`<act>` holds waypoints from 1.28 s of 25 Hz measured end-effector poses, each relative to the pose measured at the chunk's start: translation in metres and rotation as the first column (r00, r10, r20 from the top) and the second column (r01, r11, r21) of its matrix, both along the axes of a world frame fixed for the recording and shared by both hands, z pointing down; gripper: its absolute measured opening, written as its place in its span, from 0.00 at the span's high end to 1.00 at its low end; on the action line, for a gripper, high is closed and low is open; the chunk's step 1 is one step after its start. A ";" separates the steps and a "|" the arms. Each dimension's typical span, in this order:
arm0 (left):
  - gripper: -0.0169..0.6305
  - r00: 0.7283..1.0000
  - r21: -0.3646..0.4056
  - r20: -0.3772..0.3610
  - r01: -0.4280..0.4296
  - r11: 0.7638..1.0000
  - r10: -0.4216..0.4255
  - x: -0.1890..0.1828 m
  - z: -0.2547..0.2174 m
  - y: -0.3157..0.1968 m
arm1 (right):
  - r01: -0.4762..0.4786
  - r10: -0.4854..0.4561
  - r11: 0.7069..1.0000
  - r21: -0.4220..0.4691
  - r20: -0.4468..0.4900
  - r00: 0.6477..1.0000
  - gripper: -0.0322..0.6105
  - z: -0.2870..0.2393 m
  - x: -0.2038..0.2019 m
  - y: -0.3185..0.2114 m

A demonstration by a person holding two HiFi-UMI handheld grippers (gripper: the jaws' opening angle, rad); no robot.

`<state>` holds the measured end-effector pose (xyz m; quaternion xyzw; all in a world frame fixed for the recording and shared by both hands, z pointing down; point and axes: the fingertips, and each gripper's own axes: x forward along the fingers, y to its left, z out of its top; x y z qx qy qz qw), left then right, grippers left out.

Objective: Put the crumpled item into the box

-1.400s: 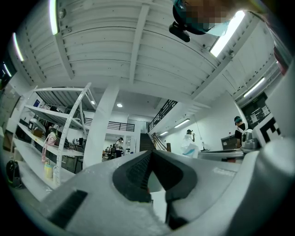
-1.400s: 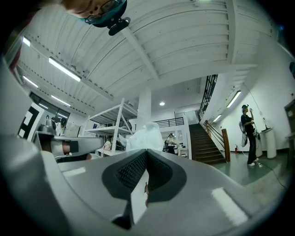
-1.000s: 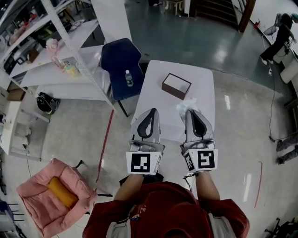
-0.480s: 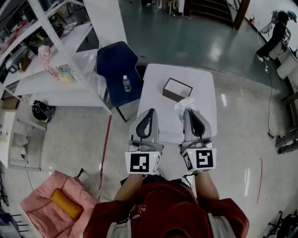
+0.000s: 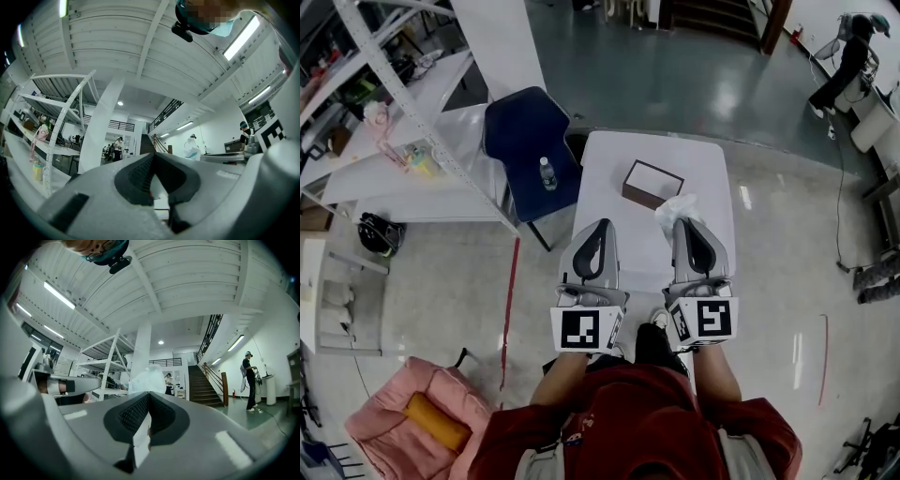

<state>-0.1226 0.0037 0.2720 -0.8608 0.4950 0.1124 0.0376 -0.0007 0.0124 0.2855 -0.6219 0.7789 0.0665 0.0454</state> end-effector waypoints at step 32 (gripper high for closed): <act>0.97 0.997 0.030 0.062 0.049 0.998 -0.050 0.187 -0.014 -0.137 | 0.065 -0.067 0.998 0.025 0.053 0.996 0.95 -0.005 0.185 -0.144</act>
